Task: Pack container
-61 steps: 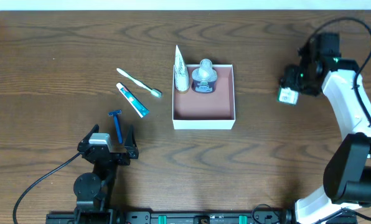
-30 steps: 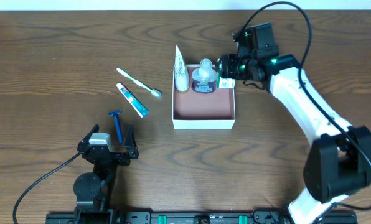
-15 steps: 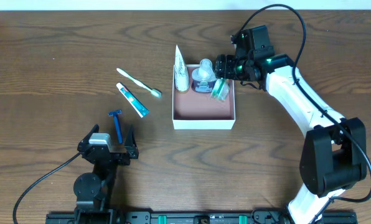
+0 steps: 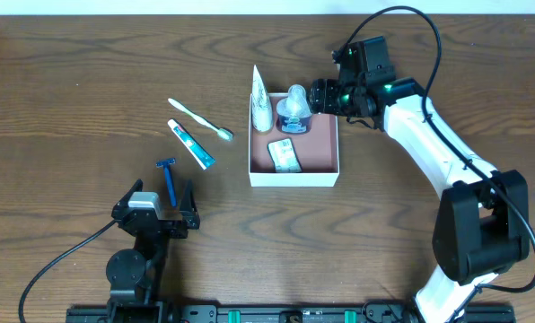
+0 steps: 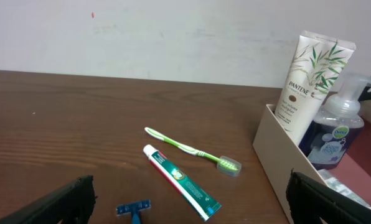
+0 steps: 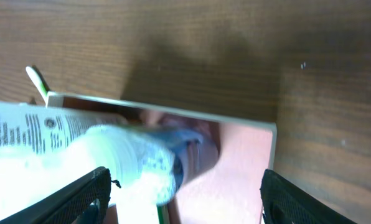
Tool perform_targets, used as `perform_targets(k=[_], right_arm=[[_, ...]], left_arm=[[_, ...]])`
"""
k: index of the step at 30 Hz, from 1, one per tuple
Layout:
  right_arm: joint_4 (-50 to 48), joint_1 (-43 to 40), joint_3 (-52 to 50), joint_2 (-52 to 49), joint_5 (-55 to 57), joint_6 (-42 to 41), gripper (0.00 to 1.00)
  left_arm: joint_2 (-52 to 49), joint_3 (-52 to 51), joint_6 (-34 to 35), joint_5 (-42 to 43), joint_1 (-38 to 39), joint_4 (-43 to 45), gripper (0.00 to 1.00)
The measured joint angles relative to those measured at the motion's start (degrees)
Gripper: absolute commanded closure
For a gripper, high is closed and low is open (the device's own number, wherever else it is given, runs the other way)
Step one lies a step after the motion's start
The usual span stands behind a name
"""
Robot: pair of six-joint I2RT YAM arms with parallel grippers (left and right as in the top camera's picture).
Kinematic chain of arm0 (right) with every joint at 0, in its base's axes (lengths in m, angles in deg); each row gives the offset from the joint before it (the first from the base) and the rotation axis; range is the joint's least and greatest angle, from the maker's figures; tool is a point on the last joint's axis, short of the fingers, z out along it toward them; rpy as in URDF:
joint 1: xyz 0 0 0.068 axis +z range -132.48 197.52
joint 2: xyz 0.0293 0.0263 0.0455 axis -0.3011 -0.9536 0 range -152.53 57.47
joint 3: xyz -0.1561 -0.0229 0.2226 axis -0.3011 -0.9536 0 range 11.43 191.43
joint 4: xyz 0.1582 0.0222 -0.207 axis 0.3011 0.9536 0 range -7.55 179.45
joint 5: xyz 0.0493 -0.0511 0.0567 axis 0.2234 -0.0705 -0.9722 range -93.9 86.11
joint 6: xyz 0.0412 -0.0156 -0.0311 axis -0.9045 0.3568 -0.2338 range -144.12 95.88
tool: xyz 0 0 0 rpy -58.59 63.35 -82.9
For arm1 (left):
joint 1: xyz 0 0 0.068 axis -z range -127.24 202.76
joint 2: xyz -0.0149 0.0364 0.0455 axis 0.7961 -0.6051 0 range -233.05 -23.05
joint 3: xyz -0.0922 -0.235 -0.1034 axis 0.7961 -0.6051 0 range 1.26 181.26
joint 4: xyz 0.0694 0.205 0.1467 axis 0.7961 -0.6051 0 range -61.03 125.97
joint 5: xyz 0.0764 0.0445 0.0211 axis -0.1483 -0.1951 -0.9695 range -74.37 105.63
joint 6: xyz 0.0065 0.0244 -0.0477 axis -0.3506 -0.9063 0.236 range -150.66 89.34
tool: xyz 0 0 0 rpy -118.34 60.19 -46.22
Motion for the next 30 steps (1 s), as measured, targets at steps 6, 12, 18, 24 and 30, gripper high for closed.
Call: perform_targets(k=[6, 12, 18, 24, 30], right_arm=[[5.1, -2.7, 0.0, 7.9, -0.5, 0.0, 0.21], [10.7, -11.6, 0.0, 18.6, 1.1, -0.2, 0.08], [17.4, -21.6, 0.1, 19.7, 7.5, 0.0, 0.01], [20.7, -28.1, 0.0, 18.0, 13.8, 0.0, 0.01], [21.7, -31.7, 0.0, 17.7, 17.0, 0.0, 0.01]], left_arm=[[0.0, 0.0, 0.0, 0.0, 0.0, 0.0, 0.02], [0.0, 0.0, 0.0, 0.0, 0.0, 0.0, 0.02], [0.0, 0.0, 0.0, 0.0, 0.0, 0.0, 0.02], [0.0, 0.0, 0.0, 0.0, 0.0, 0.0, 0.02], [0.0, 0.0, 0.0, 0.0, 0.0, 0.1, 0.02]])
